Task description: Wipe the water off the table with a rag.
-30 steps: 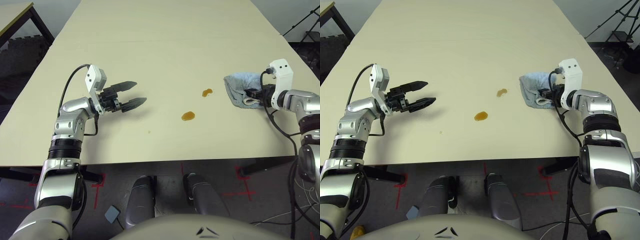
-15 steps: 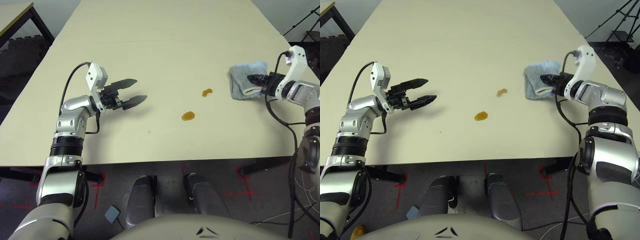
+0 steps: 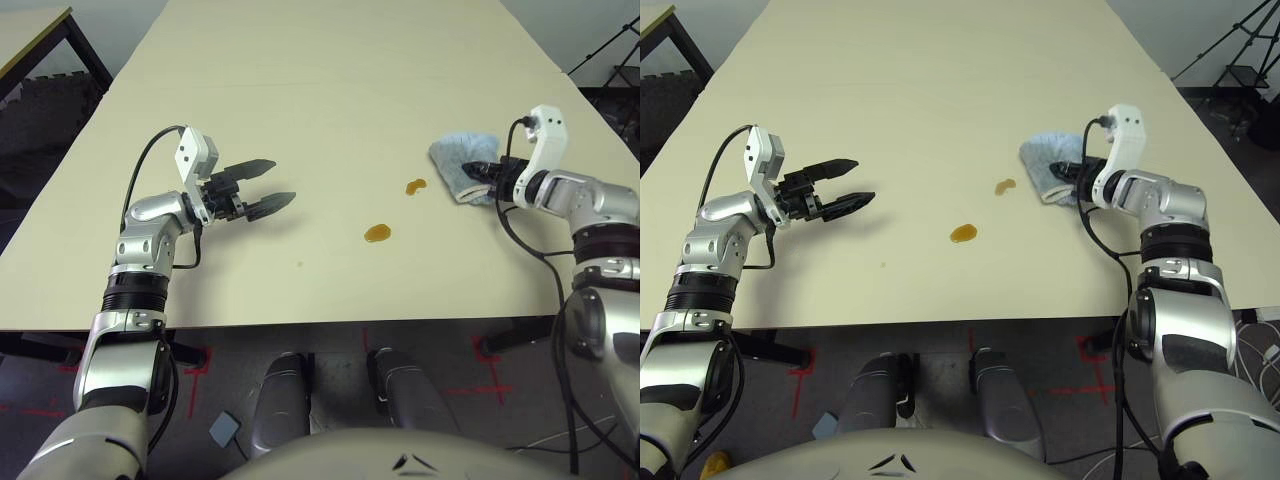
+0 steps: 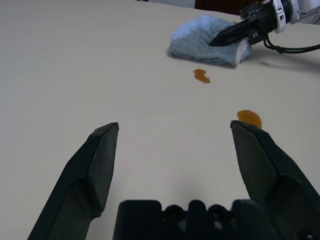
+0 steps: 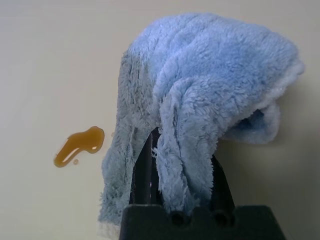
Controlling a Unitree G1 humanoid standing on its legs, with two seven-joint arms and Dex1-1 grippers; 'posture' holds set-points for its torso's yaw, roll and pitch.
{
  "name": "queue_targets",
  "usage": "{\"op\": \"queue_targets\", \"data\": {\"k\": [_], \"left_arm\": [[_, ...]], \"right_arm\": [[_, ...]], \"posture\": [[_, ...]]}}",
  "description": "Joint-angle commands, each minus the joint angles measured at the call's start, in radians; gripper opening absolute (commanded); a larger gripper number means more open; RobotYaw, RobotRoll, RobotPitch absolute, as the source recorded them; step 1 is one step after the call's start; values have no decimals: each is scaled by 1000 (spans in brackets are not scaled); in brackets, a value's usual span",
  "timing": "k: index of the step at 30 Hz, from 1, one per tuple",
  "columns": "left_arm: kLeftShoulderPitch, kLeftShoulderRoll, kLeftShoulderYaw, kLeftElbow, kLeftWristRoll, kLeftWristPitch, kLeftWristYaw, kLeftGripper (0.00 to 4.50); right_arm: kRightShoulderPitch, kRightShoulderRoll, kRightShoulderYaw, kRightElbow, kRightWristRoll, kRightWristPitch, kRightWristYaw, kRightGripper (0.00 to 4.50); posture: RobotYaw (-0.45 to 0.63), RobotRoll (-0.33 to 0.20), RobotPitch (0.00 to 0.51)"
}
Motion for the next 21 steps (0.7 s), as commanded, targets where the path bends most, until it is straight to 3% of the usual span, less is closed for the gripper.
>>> {"op": "queue_targets", "data": {"k": [1,21], "left_arm": [[3,4,-7,4,14,-3,-3,4500],[16,7,-9,-4,18,-2,-4,4500]], "right_arm": [[45,33,46,14,-36,-10,-16,150],[140,260,205,-347,15,256,60,144]], "posture": [[-152,0,116],[-147,0,127]]}}
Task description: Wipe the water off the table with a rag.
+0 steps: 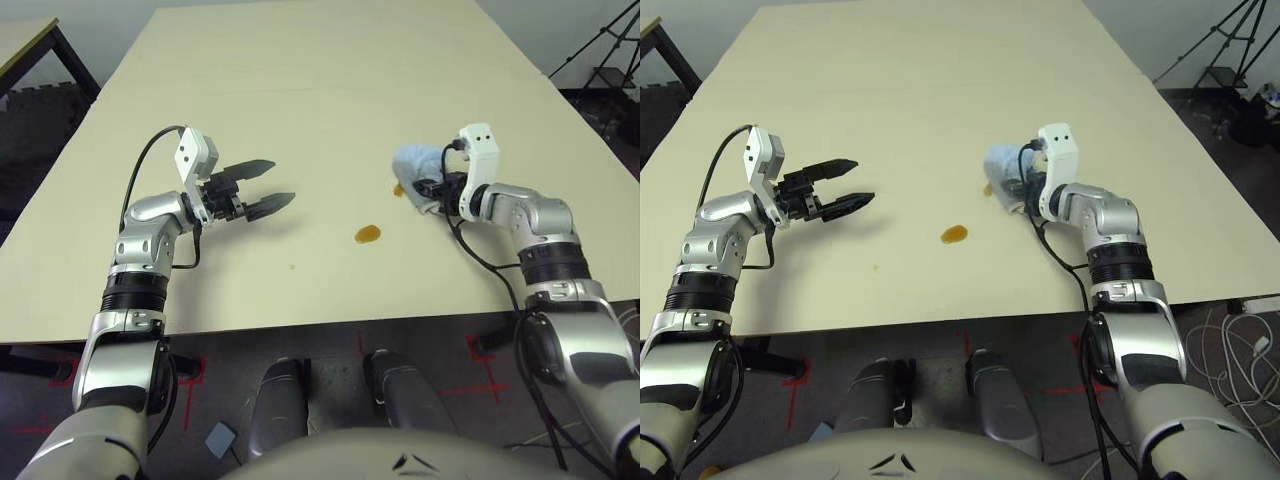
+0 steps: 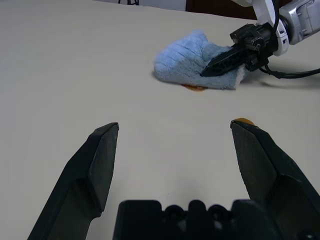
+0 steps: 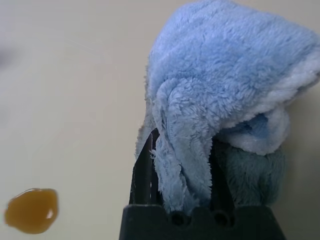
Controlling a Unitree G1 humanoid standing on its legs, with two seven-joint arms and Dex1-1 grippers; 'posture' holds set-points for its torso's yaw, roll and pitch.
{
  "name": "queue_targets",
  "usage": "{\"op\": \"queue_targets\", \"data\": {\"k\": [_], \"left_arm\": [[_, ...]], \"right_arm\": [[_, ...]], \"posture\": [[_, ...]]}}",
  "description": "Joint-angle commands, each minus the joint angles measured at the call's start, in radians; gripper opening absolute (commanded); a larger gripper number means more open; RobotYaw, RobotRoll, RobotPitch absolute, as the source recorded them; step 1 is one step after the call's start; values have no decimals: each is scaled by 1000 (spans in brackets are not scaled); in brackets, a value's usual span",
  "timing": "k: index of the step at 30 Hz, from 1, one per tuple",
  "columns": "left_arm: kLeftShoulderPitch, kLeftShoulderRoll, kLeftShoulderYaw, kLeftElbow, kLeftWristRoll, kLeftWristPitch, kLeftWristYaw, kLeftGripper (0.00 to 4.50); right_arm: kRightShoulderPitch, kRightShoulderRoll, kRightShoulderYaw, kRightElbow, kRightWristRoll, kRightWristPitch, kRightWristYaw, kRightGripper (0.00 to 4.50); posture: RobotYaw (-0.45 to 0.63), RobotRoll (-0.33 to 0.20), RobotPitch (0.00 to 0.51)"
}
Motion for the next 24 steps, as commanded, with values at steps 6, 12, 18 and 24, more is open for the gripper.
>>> {"op": "queue_targets", "data": {"k": [6,12,18,24], "left_arm": [[20,3,-7,-9,11,-1,0,4500],[17,1,-7,-3,13,-5,0,4500],[6,-3,-10,8,16,-10,0,4500],[0,-6,-12,18,18,-16,-4,4500]], "right_arm": [[35,58,91,-23,12,74,31,144],[-37,11,-7,136,-19,-33,-85,143],[-113,-86,-72,325,-29,-164,-165,143],[-172,-155,-108,451,-26,-245,-192,142]], "posture": [[-144,0,126],[-147,0,123],[-152,0,119],[-158,0,115]]}}
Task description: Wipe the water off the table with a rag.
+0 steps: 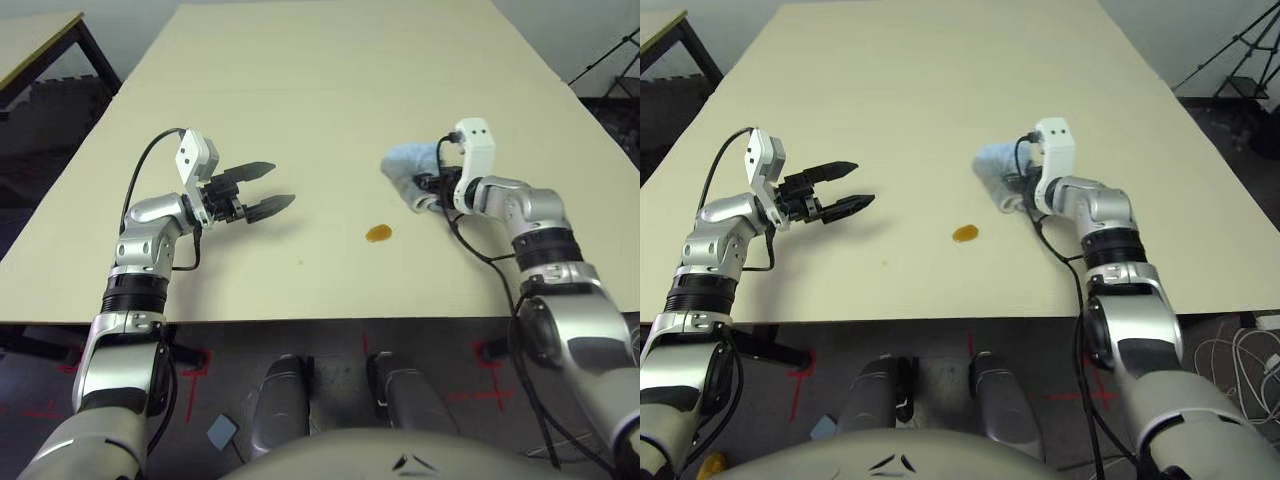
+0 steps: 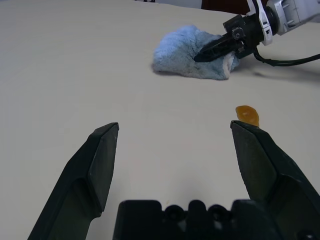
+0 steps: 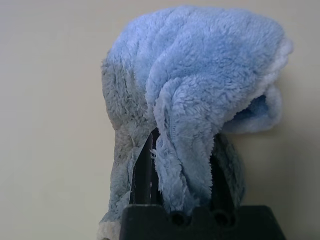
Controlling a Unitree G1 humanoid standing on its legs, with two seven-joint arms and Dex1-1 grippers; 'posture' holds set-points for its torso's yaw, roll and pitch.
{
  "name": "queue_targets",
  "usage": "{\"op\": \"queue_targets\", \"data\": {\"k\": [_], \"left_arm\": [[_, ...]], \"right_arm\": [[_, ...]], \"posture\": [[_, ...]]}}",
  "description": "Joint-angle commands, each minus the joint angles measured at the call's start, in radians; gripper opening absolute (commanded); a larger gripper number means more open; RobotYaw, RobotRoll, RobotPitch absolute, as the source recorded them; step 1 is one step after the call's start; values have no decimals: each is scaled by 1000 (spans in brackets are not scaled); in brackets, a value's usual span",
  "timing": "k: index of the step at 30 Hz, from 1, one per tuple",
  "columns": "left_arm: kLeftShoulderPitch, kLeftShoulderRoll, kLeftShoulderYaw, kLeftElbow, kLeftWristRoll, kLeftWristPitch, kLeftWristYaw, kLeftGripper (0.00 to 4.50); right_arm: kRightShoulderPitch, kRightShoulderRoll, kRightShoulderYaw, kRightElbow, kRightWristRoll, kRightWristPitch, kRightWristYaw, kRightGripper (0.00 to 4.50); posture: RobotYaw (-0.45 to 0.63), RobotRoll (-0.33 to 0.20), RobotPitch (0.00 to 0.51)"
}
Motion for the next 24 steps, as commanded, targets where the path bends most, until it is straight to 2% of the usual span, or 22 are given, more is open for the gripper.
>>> {"op": "queue_targets", "data": {"k": [1,7,11,16,20,24], "left_arm": [[-4,-5,-11,10,14,-10,-4,4500],[-5,-1,-10,12,14,-10,-7,4500],[1,7,-7,9,12,-8,-10,4500],[3,11,-11,11,10,-1,-23,4500],[-1,17,-23,20,14,2,-50,4500],[-12,15,-25,34,15,3,-60,4500]], "right_arm": [[-20,-49,-33,66,-17,-28,-32,142],[-17,-131,-26,22,-2,16,40,142],[64,-209,-10,-184,45,177,161,142],[210,-266,-24,-500,144,410,230,142],[321,-268,-58,-714,218,559,212,142],[416,-214,-97,-883,258,656,144,142]], "posture": [[-160,0,113],[-149,0,119],[-150,0,124],[-163,0,132],[-175,0,139],[-187,0,144]]}}
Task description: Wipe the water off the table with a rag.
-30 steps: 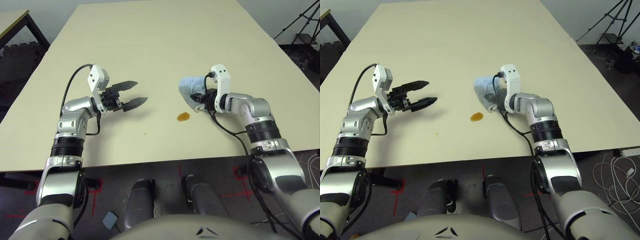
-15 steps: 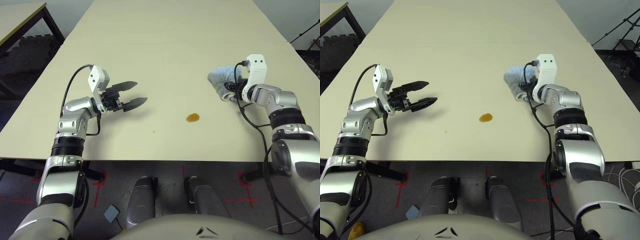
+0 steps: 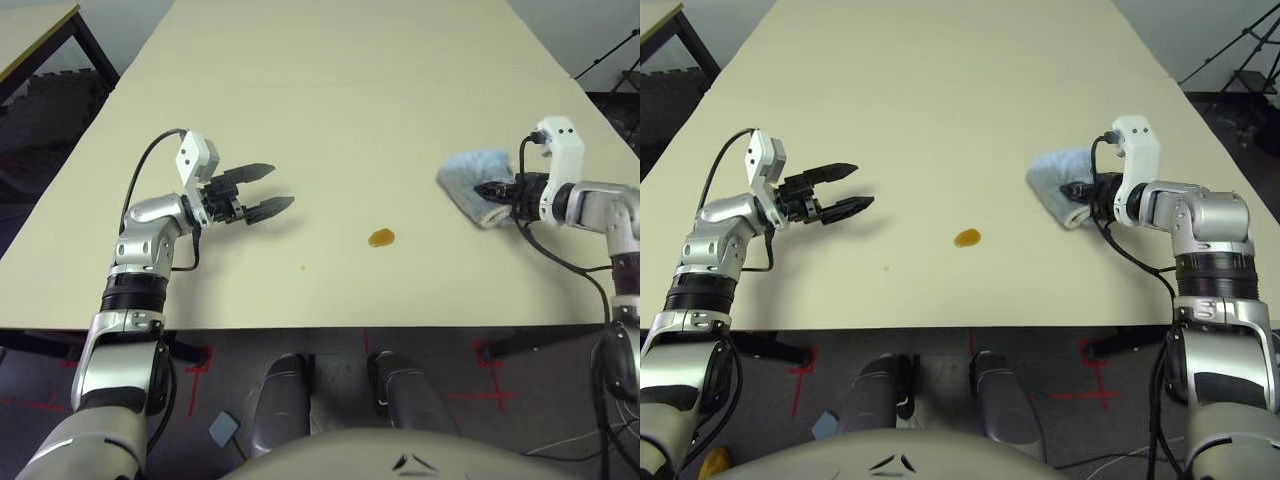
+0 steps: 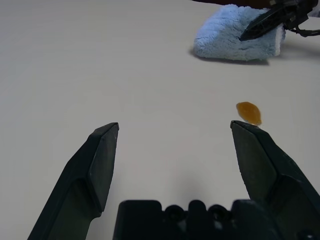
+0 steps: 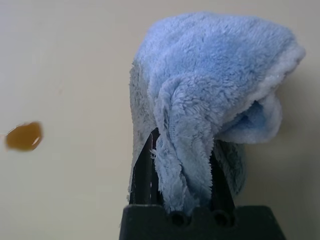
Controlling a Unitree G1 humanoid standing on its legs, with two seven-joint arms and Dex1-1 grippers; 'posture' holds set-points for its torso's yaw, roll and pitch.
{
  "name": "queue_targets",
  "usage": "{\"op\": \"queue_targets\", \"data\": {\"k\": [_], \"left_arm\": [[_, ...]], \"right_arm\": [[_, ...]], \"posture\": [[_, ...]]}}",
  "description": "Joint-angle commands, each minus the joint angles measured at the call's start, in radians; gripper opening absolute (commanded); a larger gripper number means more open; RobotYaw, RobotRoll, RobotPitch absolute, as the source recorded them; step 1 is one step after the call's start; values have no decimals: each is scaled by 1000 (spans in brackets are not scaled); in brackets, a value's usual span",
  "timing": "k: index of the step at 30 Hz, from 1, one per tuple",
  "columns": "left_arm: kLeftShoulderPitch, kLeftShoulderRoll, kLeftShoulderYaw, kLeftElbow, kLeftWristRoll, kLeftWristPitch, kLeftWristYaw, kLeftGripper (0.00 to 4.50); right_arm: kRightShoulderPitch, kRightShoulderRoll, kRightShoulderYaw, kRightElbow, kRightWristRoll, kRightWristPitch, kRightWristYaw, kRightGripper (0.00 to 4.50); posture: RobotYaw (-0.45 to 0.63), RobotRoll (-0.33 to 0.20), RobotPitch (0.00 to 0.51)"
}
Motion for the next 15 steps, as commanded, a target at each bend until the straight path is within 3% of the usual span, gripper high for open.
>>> {"op": "queue_targets", "data": {"k": [1,10,15], "left_arm": [[-9,6,-11,22,13,5,-16,4500],[-34,11,-19,56,20,8,-47,4500],[-33,15,-18,56,21,18,-62,4500]], "right_arm": [[56,48,-43,-121,39,74,-64,142],[123,280,-69,-221,30,110,-258,142],[161,401,-29,-284,39,143,-322,142]], "posture": [[-187,0,144],[-205,0,152],[-200,0,154]]}}
